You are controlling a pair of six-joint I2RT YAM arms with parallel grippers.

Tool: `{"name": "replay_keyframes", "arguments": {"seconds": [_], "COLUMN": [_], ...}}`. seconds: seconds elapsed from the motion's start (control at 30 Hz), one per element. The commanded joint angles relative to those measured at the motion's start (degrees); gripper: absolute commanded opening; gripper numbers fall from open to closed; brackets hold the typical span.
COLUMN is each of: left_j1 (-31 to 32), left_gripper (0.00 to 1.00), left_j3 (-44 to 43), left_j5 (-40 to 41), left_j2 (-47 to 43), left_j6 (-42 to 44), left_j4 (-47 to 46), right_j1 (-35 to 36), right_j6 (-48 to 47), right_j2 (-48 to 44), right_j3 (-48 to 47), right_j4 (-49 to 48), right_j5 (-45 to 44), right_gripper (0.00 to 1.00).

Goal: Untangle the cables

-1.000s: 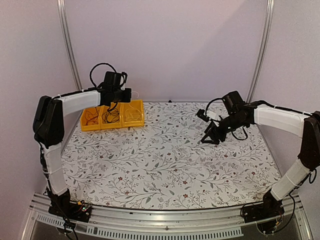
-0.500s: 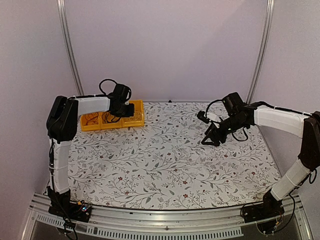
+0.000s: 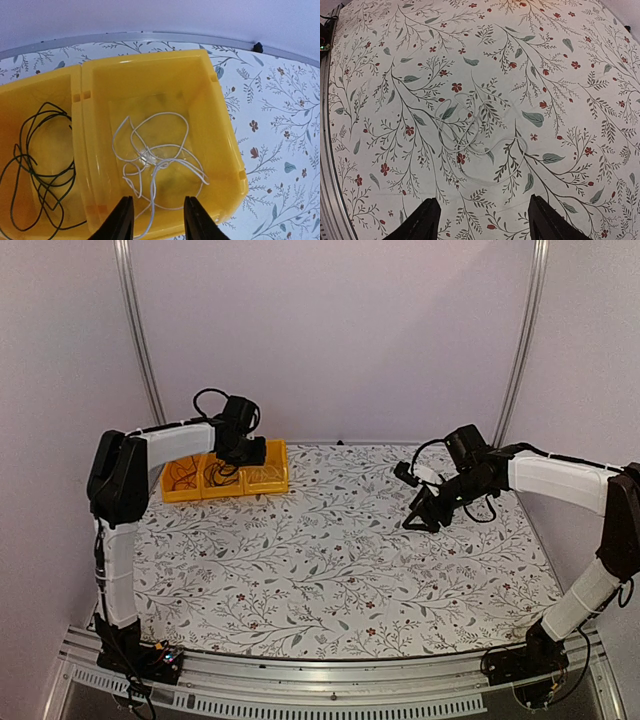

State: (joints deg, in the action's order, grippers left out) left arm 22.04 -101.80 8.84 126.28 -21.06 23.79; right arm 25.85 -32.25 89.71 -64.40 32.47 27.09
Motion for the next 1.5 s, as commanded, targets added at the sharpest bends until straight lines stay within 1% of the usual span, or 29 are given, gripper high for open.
{"name": "replay_keyframes", "arguments": {"seconds": [0.0,0.1,0.2,0.27,0.33,0.43,0.57,0.63,0.73,0.87,0.93,1.1,1.2,1.47], "left_j1": [-0.36,1.67,5.87,9.91,13.33,16.84,18.96,19.63,20.68,21.85,22.57,22.79,22.71,22.78], "left_gripper": [0.38,0.38,0.32,0.31,0.30,0.30,0.28,0.25,0.26,0.28,0.28,0.28,0.28,0.29], "left_j3": [3.32,7.57,12.34,16.13,19.35,25.21,31.47,35.95,41.55,42.56,42.40,43.19,44.08,46.41], "left_j5": [1.05,2.17,1.76,-0.44,-4.05,-7.87,-13.98,-17.46,-20.35,-21.58,-20.45,-16.37,-15.09,-12.56], "left_j2": [-9.81,-16.02,-22.22,-26.90,-29.96,-32.56,-32.86,-34.04,-35.83,-36.84,-37.84,-40.57,-42.10,-44.76], "left_j6": [-0.40,2.48,7.17,9.85,10.82,5.80,-1.01,-2.34,-4.30,-6.00,-5.99,-7.42,-7.59,-9.27], "left_j4": [1.51,-0.26,-3.39,-5.37,-7.37,-10.98,-11.30,-14.79,-18.79,-17.66,-16.76,-15.00,-15.04,-15.29], "right_j1": [-0.24,-0.25,-0.26,-0.27,-0.27,0.05,1.49,1.91,1.93,2.08,2.67,5.48,6.58,7.91], "right_j6": [-0.55,-0.57,-2.88,-4.69,-5.90,-7.23,-7.74,-7.12,-4.44,-2.07,-2.82,-10.61,-14.24,-16.03], "right_j2": [0.04,1.76,5.39,10.05,13.71,17.19,20.47,22.62,26.10,30.19,32.07,34.64,35.03,38.04], "right_j3": [-1.44,-3.84,-8.17,-12.93,-14.62,-15.00,-16.04,-17.48,-21.25,-25.58,-27.15,-26.30,-25.99,-30.08], "right_j4": [-1.12,-0.43,4.04,8.74,11.12,11.15,10.34,10.01,9.80,7.76,7.64,5.61,5.07,5.10], "right_j5": [-0.67,-2.67,-2.48,-1.57,-0.63,1.14,1.62,1.88,3.27,2.27,0.75,-7.02,-9.30,-10.75], "right_gripper": [0.65,0.64,0.61,0.58,0.56,0.56,0.57,0.57,0.57,0.55,0.53,0.51,0.51,0.52]}}
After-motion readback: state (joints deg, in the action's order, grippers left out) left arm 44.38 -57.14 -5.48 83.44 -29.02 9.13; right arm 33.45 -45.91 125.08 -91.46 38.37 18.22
